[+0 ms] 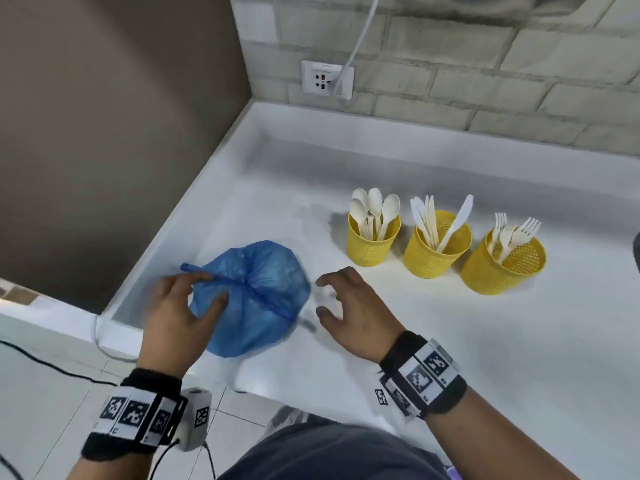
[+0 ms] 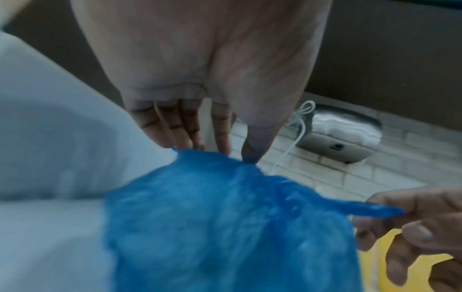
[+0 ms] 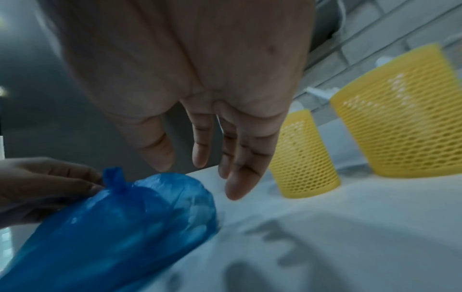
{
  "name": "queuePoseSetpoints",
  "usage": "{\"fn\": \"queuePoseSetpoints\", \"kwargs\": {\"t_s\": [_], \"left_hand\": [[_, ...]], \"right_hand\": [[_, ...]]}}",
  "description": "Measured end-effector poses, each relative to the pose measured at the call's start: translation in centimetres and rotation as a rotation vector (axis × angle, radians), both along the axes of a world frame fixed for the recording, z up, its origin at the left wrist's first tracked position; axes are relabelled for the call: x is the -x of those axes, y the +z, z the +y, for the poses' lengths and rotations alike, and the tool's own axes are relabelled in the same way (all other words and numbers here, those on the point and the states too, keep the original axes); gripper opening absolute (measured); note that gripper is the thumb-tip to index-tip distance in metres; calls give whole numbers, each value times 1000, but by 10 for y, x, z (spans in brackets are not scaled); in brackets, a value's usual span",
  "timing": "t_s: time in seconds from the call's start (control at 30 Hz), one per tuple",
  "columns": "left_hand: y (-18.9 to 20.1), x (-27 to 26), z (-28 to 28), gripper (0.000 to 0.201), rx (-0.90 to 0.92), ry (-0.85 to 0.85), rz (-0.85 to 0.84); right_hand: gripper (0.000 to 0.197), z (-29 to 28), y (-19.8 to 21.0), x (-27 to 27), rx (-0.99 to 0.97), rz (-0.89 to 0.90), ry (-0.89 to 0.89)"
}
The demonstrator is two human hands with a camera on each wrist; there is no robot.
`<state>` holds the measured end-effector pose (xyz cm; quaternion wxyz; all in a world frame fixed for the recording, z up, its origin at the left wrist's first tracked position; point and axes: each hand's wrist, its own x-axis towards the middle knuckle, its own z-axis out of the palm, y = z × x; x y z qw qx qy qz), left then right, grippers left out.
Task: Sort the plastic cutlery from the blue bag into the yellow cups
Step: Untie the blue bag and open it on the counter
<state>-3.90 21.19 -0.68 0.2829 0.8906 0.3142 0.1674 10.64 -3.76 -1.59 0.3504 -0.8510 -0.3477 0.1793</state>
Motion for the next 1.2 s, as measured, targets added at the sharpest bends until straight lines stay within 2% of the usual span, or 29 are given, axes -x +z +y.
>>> {"fn": "queuePoseSetpoints", "kwargs": {"t_s": [0.07, 0.13, 0.2, 0.27, 0.33, 0.57, 0.67, 0.73, 1.1, 1.2], "left_hand": [[-12, 9, 8, 50, 69, 59, 28], [-18, 13, 11, 66, 219, 94, 26], [-18, 11, 6, 73, 349, 102, 17], [-16, 6, 0, 59, 406, 86, -5], [-15, -1, -3, 44, 414, 52, -16], [-13, -9, -14, 37, 412, 40, 67], [-16, -8, -26, 23, 412, 27, 50], [-17, -7, -34, 20, 402, 11, 53], [-23, -17, -120, 21, 347, -140, 125], [-23, -23, -149, 28, 346, -216, 158]], "right_hand": [[55, 14, -2, -3, 26, 35, 24], [66, 30, -4, -7, 43, 78, 31], [77, 46, -5, -12, 51, 131, 30], [86, 59, -5, -17, 36, 170, 58], [86, 68, -6, -20, 35, 193, 98], [83, 64, -15, -20, 23, 191, 88], [81, 51, -19, -17, 4, 183, 70], [80, 39, -21, -14, -8, 192, 52], [79, -85, -33, 10, -45, 214, -110], [77, -121, -36, 16, -37, 201, -165]]}}
